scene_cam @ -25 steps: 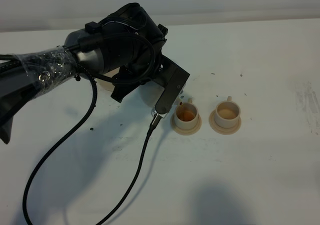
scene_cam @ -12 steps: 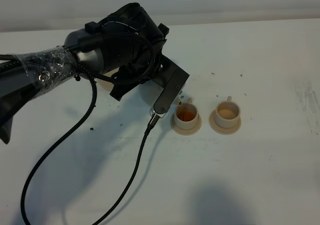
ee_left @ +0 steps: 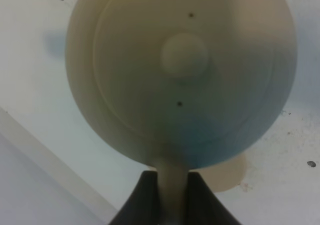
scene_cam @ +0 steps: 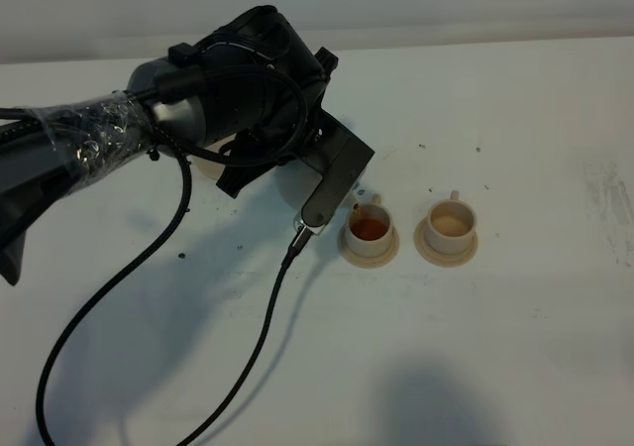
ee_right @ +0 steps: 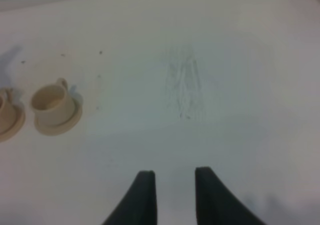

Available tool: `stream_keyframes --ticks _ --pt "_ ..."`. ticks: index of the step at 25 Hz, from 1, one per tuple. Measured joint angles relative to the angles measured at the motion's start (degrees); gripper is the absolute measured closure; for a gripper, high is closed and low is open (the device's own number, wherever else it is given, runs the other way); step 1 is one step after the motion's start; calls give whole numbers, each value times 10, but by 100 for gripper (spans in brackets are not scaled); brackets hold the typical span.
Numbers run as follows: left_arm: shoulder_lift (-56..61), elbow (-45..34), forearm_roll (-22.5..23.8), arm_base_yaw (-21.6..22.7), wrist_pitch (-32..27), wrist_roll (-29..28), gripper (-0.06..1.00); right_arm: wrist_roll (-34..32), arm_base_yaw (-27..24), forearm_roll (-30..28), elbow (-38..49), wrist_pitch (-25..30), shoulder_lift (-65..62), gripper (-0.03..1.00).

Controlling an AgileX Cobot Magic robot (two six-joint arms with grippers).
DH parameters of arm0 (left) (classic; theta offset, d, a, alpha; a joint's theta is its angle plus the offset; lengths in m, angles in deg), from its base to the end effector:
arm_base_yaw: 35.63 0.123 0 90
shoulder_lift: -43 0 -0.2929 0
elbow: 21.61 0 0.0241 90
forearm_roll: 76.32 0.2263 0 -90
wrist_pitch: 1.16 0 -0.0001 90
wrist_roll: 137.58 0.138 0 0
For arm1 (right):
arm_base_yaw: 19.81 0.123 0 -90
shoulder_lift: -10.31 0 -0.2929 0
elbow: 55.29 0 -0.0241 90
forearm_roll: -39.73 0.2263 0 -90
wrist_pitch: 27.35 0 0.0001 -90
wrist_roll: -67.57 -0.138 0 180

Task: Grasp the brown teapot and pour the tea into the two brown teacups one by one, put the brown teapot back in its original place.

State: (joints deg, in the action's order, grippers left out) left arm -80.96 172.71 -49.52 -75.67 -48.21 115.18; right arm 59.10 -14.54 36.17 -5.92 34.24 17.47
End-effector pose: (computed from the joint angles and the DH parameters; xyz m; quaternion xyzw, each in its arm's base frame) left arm 0.3685 -0.2501 0.1960 0.8602 0.4270 0.2454 0.1328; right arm 0.0071 -0.0069 0.2395 0.0253 0.8569 0.0307 0.5139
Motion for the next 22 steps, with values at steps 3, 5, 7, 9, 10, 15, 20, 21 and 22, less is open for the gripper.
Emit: stream_keyframes --ticks 3,5,7,9,10,15,20,21,22 --pt "0 0 1 0 2 1 93 0 0 0 0 0 0 75" --pt "0 0 2 0 6 1 93 0 0 0 0 0 0 75" --pt "0 0 6 0 11 1 93 0 0 0 0 0 0 75" --pt "0 0 11 0 14 1 93 0 0 0 0 0 0 75" --pt "0 0 13 0 15 1 93 0 0 0 0 0 0 75" --pt "0 0 14 0 16 1 93 0 0 0 0 0 0 75" --pt "0 0 21 0 25 2 93 0 0 0 0 0 0 75" --pt "0 0 22 0 26 2 93 0 0 0 0 0 0 75" --pt "0 0 24 0 28 2 93 0 0 0 0 0 0 75"
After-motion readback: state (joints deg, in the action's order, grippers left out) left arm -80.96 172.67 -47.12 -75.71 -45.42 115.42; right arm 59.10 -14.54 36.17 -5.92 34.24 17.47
